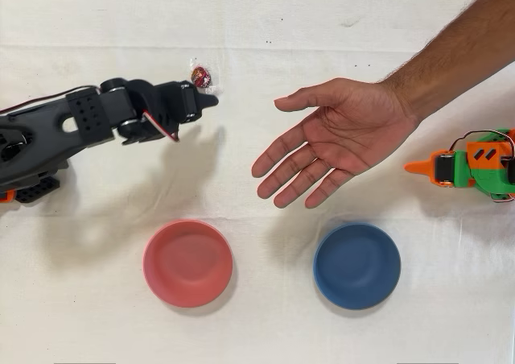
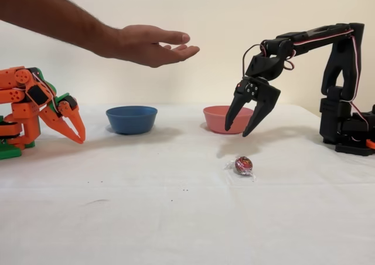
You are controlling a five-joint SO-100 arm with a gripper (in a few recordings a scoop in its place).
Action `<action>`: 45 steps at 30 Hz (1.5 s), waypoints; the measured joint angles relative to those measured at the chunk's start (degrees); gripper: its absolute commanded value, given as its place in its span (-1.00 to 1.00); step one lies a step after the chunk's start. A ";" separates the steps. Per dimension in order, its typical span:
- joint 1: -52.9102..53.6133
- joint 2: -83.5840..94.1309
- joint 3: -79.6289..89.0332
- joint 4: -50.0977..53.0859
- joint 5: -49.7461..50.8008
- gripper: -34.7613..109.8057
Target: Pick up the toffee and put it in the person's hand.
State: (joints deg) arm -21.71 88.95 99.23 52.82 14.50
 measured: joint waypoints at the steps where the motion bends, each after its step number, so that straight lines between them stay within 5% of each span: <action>1: -0.53 -0.70 -0.70 -0.26 0.44 -0.25; 45: -7.03 -14.33 -4.75 -2.37 2.99 -0.25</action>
State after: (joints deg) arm -28.74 74.62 94.48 50.45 17.49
